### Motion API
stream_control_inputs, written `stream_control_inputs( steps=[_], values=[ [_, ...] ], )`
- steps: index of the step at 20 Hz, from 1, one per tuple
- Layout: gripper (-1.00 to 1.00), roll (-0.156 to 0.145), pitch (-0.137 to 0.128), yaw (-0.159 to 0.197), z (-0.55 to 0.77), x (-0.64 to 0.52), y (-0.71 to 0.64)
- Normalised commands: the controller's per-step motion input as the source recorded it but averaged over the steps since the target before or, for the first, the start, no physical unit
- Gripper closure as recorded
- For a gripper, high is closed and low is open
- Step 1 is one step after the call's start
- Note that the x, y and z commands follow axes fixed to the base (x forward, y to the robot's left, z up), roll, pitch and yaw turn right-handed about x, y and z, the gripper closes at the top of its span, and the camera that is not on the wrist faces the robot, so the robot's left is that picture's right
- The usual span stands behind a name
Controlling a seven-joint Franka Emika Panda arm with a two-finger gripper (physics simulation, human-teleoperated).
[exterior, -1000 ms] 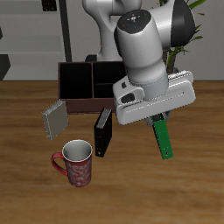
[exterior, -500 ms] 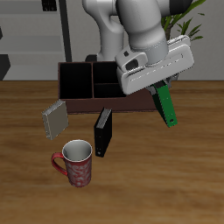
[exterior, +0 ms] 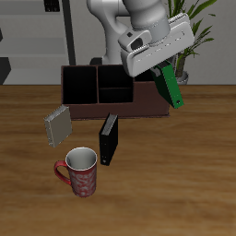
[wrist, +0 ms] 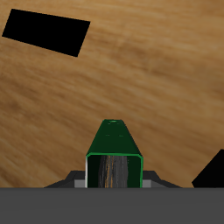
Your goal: Place the green book into the back desk caddy's front compartment
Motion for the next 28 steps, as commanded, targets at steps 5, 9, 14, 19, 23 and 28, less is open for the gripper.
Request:
stream_control_inputs(
  steps=[5, 9, 14, 19, 23, 28],
  values=[
    [1.00, -0.026, -0.025, 0.111, 0.20, -0.50, -0.29],
    [1.00, -0.027, -0.038, 0.102, 0.20, -0.46, -0.29],
    [1.00, -0.031, -0.013, 0.118, 0.14, -0.55, -0.28],
    [1.00, -0.022, 0.007, 0.062, 0.01, -0.30, -0.12],
    [1.00, -0.048, -0.007, 0.073, 0.03, -0.29, -0.21],
    [1.00, -0.067, -0.004, 0.081, 0.08, -0.26, -0.26]
  ],
)
